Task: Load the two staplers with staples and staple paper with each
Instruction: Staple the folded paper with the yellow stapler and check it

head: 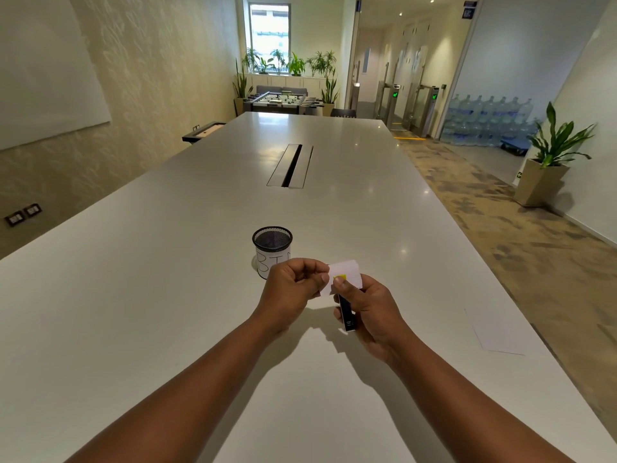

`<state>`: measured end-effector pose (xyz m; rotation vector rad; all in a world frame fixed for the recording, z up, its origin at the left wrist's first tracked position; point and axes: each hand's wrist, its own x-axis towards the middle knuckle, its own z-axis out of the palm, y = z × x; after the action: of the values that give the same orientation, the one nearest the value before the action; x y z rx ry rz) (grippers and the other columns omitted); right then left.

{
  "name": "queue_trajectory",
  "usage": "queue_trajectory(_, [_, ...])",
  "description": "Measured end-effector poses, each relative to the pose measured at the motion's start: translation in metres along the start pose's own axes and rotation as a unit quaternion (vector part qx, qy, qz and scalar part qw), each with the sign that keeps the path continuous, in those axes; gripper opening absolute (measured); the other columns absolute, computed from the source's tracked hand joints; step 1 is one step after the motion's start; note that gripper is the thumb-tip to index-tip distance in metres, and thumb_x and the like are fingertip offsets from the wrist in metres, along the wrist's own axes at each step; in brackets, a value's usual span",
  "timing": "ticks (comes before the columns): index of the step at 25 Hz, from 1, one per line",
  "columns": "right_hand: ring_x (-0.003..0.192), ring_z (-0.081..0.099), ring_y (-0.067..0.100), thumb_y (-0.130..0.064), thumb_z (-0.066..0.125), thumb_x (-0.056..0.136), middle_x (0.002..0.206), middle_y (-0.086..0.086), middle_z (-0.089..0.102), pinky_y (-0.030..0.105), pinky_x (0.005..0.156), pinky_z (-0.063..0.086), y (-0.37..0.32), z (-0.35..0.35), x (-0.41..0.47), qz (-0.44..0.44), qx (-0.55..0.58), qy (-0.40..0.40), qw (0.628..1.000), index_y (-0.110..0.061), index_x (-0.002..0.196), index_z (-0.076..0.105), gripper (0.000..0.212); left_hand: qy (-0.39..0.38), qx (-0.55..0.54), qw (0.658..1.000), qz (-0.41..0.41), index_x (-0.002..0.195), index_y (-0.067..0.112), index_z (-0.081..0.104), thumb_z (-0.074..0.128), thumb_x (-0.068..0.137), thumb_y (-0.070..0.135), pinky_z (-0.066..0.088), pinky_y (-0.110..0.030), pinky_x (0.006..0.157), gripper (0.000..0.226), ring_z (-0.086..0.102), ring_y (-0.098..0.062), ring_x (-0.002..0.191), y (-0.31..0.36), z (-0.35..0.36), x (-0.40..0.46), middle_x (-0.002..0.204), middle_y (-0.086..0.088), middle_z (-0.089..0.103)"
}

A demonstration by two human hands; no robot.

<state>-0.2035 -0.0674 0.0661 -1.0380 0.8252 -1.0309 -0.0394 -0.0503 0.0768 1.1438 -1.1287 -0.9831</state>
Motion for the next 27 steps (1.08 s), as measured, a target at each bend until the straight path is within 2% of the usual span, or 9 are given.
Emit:
queue_trajectory(4, [0.070, 0.062, 0.011, -0.035, 0.083, 0.073, 0.085, 0.004, 0.071, 0.030, 0.062, 0.053, 0.000, 0.002, 0.001, 0.006, -0.004, -0.002, 1.000, -0.007, 0.104, 0.076, 0.043, -0.001, 0.007, 1.000, 0.008, 0.089, 0.017, 0.076, 0.072, 0.089, -0.002, 0.056, -0.019, 0.065, 0.019, 0.072, -0.006, 0.072, 0.001, -0.002, 0.000, 0.076, 0.005, 0.078])
queue_trajectory(9, [0.069, 0.061, 0.014, -0.032, 0.080, 0.076, 0.084, 0.007, 0.072, 0.030, 0.064, 0.053, -0.003, -0.001, 0.001, -0.020, -0.024, -0.002, 1.000, -0.010, 0.096, 0.079, 0.030, -0.012, -0.001, 1.000, 0.010, 0.090, 0.016, 0.076, 0.072, 0.089, -0.002, 0.057, -0.019, 0.066, 0.019, 0.074, -0.007, 0.074, 0.002, -0.002, -0.001, 0.081, 0.007, 0.079])
queue_trajectory(14, [0.069, 0.062, 0.016, -0.021, 0.074, 0.090, 0.082, 0.005, 0.074, 0.027, 0.068, 0.054, -0.001, -0.003, 0.003, -0.032, -0.050, 0.024, 0.998, -0.010, 0.101, 0.077, 0.016, -0.023, -0.014, 1.000, -0.003, 0.092, 0.013, 0.076, 0.071, 0.089, -0.003, 0.058, -0.022, 0.068, 0.017, 0.075, -0.012, 0.077, 0.000, 0.000, 0.000, 0.086, 0.003, 0.080])
queue_trajectory(19, [0.071, 0.063, 0.013, -0.033, 0.077, 0.084, 0.087, 0.004, 0.072, 0.029, 0.070, 0.054, 0.000, -0.006, 0.003, 0.013, -0.004, -0.015, 1.000, -0.009, 0.107, 0.075, 0.033, -0.016, 0.003, 1.000, -0.009, 0.092, 0.015, 0.076, 0.072, 0.089, 0.000, 0.058, -0.021, 0.067, 0.016, 0.073, -0.009, 0.074, -0.002, 0.000, 0.007, 0.078, 0.002, 0.078])
queue_trajectory(22, [0.070, 0.062, 0.014, -0.029, 0.076, 0.087, 0.083, 0.003, 0.070, 0.030, 0.068, 0.053, -0.004, -0.013, 0.004, 0.031, 0.010, -0.029, 0.999, -0.015, 0.097, 0.078, 0.017, -0.004, -0.001, 1.000, -0.017, 0.093, 0.014, 0.075, 0.072, 0.090, 0.001, 0.058, -0.020, 0.067, 0.014, 0.072, -0.007, 0.074, -0.004, 0.001, 0.012, 0.077, 0.003, 0.077])
queue_trajectory(24, [0.069, 0.061, 0.017, -0.019, 0.076, 0.089, 0.081, 0.005, 0.070, 0.030, 0.066, 0.052, -0.008, -0.022, 0.007, 0.028, -0.017, -0.011, 0.999, -0.014, 0.097, 0.078, 0.010, 0.016, -0.016, 0.999, -0.028, 0.094, 0.013, 0.074, 0.071, 0.091, -0.001, 0.056, -0.018, 0.065, 0.015, 0.071, -0.006, 0.074, -0.006, 0.000, 0.018, 0.079, 0.002, 0.077])
queue_trajectory(27, [0.068, 0.065, 0.022, -0.009, 0.073, 0.089, 0.079, 0.009, 0.070, 0.032, 0.061, 0.052, -0.015, -0.040, 0.012, 0.020, -0.075, 0.064, 0.995, -0.009, 0.099, 0.075, 0.010, 0.039, -0.014, 0.998, -0.040, 0.093, 0.014, 0.074, 0.070, 0.092, 0.000, 0.057, -0.019, 0.066, 0.014, 0.067, -0.006, 0.072, -0.010, -0.002, 0.027, 0.082, -0.002, 0.074])
